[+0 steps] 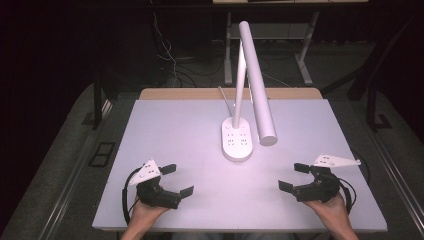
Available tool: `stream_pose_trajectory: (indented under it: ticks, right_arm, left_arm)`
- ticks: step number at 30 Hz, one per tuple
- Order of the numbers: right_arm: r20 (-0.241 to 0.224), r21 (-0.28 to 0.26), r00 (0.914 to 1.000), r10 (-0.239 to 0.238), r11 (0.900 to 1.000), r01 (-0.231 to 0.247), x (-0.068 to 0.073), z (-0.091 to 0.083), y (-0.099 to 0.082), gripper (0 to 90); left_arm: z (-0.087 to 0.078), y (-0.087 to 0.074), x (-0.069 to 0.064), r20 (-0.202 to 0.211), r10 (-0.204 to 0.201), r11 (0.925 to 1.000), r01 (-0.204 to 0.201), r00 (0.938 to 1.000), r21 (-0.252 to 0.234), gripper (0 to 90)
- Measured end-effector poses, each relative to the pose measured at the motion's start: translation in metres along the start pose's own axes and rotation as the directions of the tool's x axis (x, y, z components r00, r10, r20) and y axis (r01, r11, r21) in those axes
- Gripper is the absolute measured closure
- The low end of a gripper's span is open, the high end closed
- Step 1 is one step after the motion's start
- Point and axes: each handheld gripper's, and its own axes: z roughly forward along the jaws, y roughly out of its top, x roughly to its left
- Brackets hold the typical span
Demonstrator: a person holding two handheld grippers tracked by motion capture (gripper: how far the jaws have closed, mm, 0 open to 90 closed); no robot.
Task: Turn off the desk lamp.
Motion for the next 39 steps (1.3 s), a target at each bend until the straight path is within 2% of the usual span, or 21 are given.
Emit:
stream_pose_trajectory:
  ticks: [4,18,26,39]
  right_arm:
    - [0.006,0.011,0.9999,-0.016,0.9998,0.016,0.002,0.001,0.001,1.0]
    - [0.007,0.031,1.0000,-0.007,0.9995,0.007,0.002,-0.001,0.006,1.0]
    - [0.005,0.036,1.0000,-0.005,0.9994,0.005,0.000,-0.001,0.019,1.0]
    - [-0.014,0.045,0.9995,-0.028,0.9986,0.029,0.000,0.005,0.040,1.0]
  left_arm:
    - [-0.001,0.000,0.000,0.000,-0.003,1.0000,0.003,1.0000,-0.004,0.0]
    - [-0.003,0.000,0.000,0.001,0.002,1.0000,-0.002,1.0000,-0.006,0.0]
    - [-0.006,0.000,0.002,-0.004,-0.004,0.9999,0.004,1.0000,-0.013,0.0]
    - [-0.006,0.000,0.002,-0.005,-0.002,0.9999,0.002,1.0000,-0.013,0.0]
